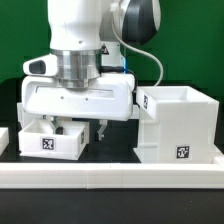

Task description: Assemble drawer

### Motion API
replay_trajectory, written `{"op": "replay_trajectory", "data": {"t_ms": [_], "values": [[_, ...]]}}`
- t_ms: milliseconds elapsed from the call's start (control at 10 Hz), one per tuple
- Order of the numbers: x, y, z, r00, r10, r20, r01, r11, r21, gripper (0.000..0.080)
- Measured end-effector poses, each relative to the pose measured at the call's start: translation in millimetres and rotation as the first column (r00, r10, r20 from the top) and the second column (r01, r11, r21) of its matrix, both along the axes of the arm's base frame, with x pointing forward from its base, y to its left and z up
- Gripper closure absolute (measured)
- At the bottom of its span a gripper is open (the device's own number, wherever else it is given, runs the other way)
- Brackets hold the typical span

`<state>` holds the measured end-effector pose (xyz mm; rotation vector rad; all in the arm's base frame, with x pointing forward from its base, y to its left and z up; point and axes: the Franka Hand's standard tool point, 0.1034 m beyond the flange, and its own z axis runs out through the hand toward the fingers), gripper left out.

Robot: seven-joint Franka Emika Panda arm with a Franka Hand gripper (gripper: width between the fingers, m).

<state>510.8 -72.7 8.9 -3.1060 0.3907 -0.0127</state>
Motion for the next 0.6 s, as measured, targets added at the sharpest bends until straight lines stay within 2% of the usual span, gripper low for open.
{"op": "replay_trajectory", "data": {"t_ms": [500, 600], "values": [[-0.7, 3.1, -2.8, 1.000, 0.006, -0.005, -0.006, 1.000, 0.000, 0.0151], [0.7, 1.0, -1.9, 1.000, 0.003, -0.002, -0.003, 1.000, -0.001, 0.0275]]}}
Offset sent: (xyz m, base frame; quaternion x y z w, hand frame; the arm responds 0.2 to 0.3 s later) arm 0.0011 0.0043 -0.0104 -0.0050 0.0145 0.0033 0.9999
